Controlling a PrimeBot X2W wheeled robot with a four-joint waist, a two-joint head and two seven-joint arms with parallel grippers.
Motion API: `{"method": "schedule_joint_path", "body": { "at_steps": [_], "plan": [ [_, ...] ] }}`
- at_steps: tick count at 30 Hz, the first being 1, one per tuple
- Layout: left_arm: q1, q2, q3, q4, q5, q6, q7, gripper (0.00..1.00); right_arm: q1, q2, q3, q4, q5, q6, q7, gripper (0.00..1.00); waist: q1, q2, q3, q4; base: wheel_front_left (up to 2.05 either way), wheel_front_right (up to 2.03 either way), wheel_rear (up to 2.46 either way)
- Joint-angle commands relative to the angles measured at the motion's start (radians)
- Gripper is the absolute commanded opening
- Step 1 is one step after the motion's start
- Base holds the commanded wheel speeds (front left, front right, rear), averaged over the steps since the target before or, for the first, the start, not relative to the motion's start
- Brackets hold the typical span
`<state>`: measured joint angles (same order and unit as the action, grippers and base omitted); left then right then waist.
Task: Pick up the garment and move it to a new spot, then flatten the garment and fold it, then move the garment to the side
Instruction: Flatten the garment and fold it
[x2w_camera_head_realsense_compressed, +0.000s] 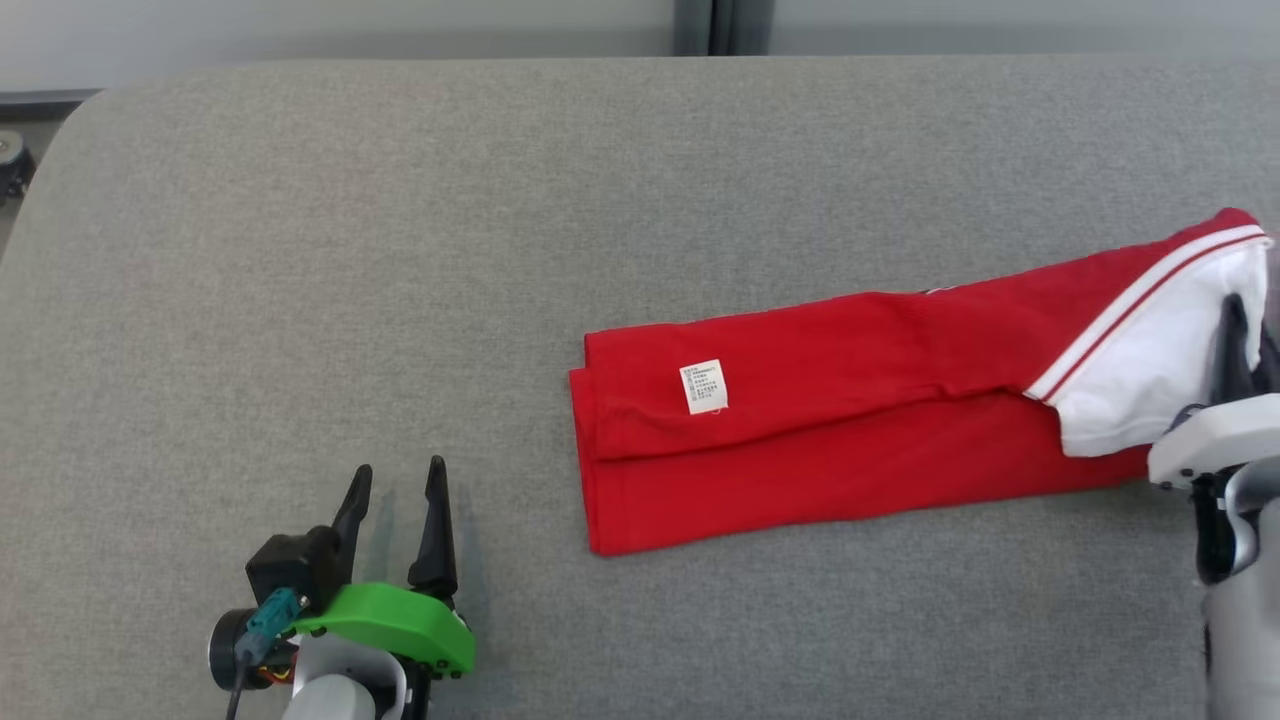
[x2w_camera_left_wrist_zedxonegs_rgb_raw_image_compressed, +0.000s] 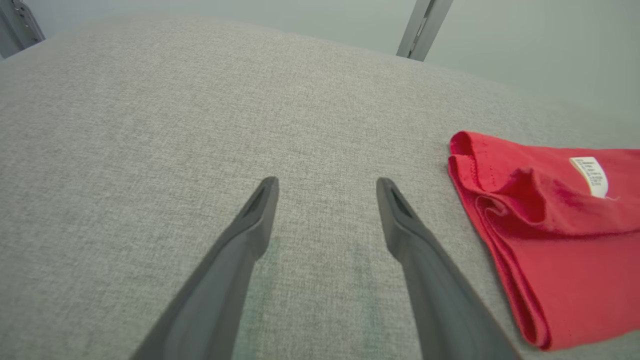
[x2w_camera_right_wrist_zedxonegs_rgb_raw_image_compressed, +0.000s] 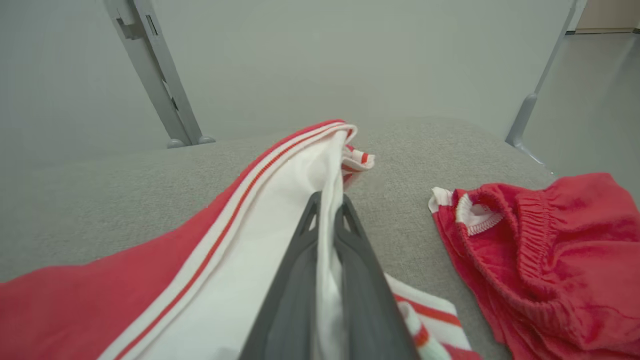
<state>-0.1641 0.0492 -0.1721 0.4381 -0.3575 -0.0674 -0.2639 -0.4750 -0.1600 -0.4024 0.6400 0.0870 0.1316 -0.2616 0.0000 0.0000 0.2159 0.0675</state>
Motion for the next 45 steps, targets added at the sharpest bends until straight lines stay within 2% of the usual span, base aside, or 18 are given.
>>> {"method": "schedule_joint_path", "body": {
  "at_steps": [1,6,10,17,24,25,27,29,31,34,41,45],
  "plan": [
    [-0.003,0.004,-0.007,-0.001,0.017,-0.005,0.000,1.00,0.029,0.026,0.030,-0.048,0.006,-0.002,-0.004,0.00,0.0000,0.0000,-0.011,-0.019,0.00,0.00,0.00],
    [-0.007,0.004,-0.014,-0.012,0.028,-0.011,0.000,1.00,0.076,0.082,0.179,-0.192,0.078,-0.002,-0.004,0.00,0.0000,0.0000,-0.021,-0.033,0.00,0.00,0.00],
    [-0.006,0.004,-0.023,-0.013,0.025,-0.010,0.000,1.00,0.113,0.102,0.369,-0.241,0.163,-0.002,-0.004,0.00,0.0000,0.0000,-0.036,-0.030,0.00,0.00,0.00],
    [0.008,0.004,-0.043,-0.001,0.016,-0.003,0.000,1.00,0.075,0.107,0.718,-0.222,0.306,-0.002,0.029,0.00,0.0000,0.0000,-0.050,0.004,0.00,0.00,0.00],
    [0.010,0.004,-0.076,0.023,-0.004,0.008,0.000,1.00,-0.037,0.107,0.975,-0.123,0.440,-0.001,0.038,0.00,0.0000,0.0000,-0.055,0.093,0.00,0.00,0.00],
    [0.011,0.004,-0.078,0.026,-0.008,0.008,0.000,1.00,-0.046,0.107,0.997,-0.116,0.452,-0.001,0.035,0.27,0.0000,0.0000,-0.056,0.103,0.00,0.00,0.00],
    [0.017,0.004,-0.078,0.028,-0.010,0.010,0.000,1.00,-0.059,0.107,1.048,-0.100,0.484,-0.002,0.027,1.00,0.0000,0.0000,-0.060,0.116,0.00,0.00,0.00],
    [0.021,0.004,-0.075,0.027,-0.011,0.013,0.000,1.00,-0.074,0.106,1.075,-0.100,0.500,-0.002,0.017,1.00,0.0000,0.0000,-0.064,0.121,0.00,0.00,0.00],
    [0.028,0.004,-0.069,0.026,-0.010,0.017,0.000,1.00,-0.076,0.106,1.084,-0.101,0.516,-0.002,0.005,1.00,0.0000,0.0000,-0.070,0.120,0.00,0.00,0.00],
    [0.038,0.004,-0.051,0.019,-0.005,0.019,0.000,1.00,-0.082,0.105,1.033,-0.089,0.482,-0.002,-0.003,1.00,0.0000,0.0000,-0.082,0.103,0.00,0.00,0.00],
    [0.032,0.003,-0.017,-0.001,0.038,0.016,0.000,1.00,0.020,0.107,0.698,-0.155,0.270,-0.002,-0.004,1.00,0.0000,0.0000,-0.104,0.035,0.00,0.00,0.00],
    [0.031,0.004,-0.001,-0.013,0.071,0.010,0.000,1.00,0.095,0.107,0.543,-0.193,0.178,-0.002,-0.004,1.00,0.0000,0.0000,-0.113,-0.003,0.00,0.00,0.00]
  ]
}}
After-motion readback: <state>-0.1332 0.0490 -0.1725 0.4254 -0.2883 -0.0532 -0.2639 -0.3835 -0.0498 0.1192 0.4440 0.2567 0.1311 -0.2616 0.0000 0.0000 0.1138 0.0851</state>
